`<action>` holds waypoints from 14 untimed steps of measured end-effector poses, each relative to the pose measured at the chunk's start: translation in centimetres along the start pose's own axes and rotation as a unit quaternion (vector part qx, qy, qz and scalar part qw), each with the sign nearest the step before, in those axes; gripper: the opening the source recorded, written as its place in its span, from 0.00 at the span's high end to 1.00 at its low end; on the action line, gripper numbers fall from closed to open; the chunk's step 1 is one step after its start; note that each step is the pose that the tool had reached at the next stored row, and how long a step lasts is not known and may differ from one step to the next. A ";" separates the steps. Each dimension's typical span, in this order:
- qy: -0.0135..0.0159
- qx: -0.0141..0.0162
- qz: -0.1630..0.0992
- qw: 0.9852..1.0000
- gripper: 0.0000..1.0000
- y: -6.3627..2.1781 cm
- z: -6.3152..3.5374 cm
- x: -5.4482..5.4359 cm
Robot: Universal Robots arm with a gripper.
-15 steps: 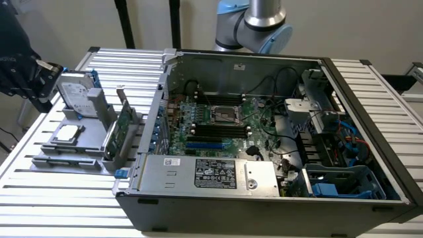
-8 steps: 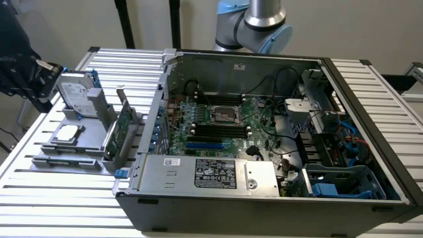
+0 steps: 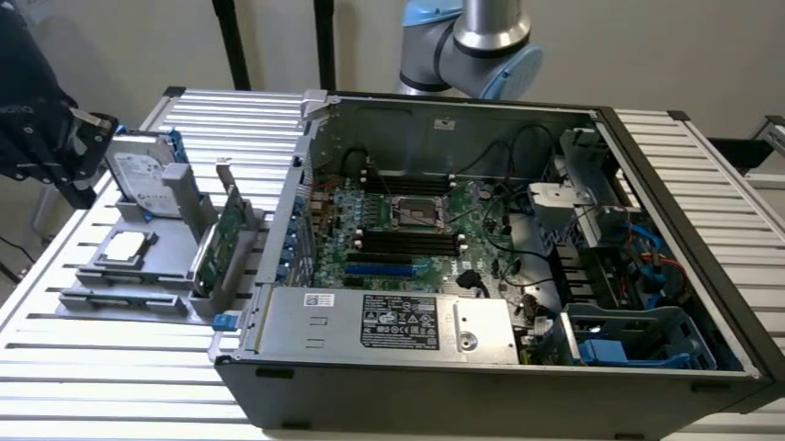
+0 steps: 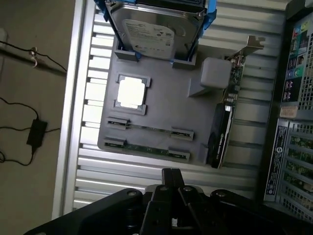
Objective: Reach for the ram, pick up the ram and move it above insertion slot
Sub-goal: 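Pick up the ram and move it above insertion slot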
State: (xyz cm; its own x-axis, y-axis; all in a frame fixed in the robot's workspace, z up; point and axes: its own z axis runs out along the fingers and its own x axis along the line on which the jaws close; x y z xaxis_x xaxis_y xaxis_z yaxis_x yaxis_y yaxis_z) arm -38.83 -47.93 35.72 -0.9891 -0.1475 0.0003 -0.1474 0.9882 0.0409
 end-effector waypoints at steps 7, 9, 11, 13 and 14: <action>0.003 0.000 -0.064 0.998 0.89 0.00 0.05 0.0; 0.003 0.000 -0.082 0.997 0.89 0.00 0.06 0.0; 0.004 0.000 -0.099 0.995 0.89 0.00 0.08 0.0; 0.005 0.000 -0.118 0.993 0.89 0.00 0.09 0.0; 0.005 0.000 -0.127 0.992 0.89 0.00 0.10 0.0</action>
State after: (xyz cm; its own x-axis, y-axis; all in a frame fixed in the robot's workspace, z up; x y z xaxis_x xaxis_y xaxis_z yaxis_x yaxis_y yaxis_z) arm -38.83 -47.92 35.61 -0.9203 -0.3912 0.0003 -0.3909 0.9195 0.0410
